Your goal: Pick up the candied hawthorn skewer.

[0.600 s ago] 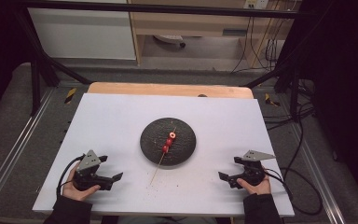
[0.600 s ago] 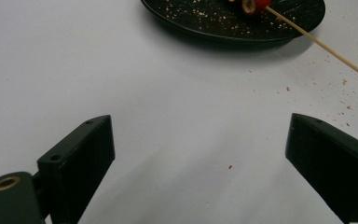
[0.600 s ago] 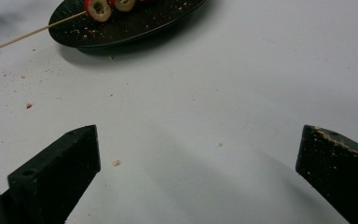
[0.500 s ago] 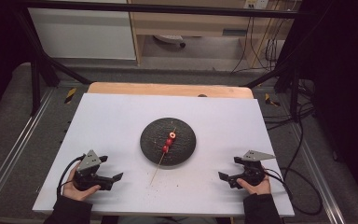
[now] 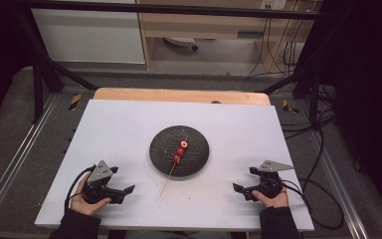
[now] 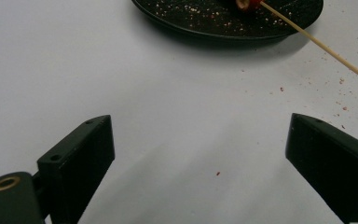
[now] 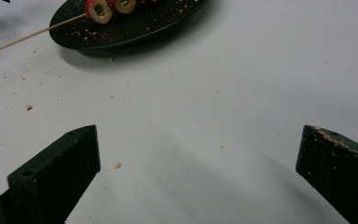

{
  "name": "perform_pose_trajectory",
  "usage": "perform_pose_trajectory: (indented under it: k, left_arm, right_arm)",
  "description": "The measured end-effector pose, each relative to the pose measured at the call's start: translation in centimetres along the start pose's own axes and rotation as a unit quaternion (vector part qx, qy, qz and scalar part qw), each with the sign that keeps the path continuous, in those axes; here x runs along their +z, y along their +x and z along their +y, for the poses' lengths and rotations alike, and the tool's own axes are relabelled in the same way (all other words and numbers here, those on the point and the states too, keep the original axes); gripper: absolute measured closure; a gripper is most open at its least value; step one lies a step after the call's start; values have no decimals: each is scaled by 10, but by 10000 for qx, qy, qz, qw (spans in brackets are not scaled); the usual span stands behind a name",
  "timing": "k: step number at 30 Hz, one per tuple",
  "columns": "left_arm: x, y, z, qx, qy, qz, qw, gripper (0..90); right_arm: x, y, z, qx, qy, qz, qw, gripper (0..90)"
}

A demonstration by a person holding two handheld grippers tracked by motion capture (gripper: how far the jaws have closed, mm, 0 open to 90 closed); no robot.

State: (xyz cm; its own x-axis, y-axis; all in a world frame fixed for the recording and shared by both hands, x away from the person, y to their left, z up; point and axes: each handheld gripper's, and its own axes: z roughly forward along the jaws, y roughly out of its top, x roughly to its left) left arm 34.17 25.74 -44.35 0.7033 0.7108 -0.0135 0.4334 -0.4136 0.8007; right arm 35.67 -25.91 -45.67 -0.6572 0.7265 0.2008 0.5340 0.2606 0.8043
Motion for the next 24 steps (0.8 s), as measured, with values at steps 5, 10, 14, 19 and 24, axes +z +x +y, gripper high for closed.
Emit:
perform_pose_trajectory:
  k: [5,10,14,19,24]
  left_arm:
    - [0,-2,3,-1,-24,49,10000,74]
    - [1,-6,9,-26,-22,58,10000,75]
    - [4,-10,15,-24,9,45,10000,75]
    - [8,-16,22,-37,27,25,10000,75]
    - [13,-22,32,-32,47,32,10000,75]
  right_arm:
    - [0,0,0,-26,21,-9,10000,5]
    - [0,0,0,-21,27,-25,10000,6]
    - [0,0,0,-32,44,-46,10000,5]
    - [0,0,0,-40,51,-50,10000,5]
    - [0,0,1,-50,60,-87,9999,6]
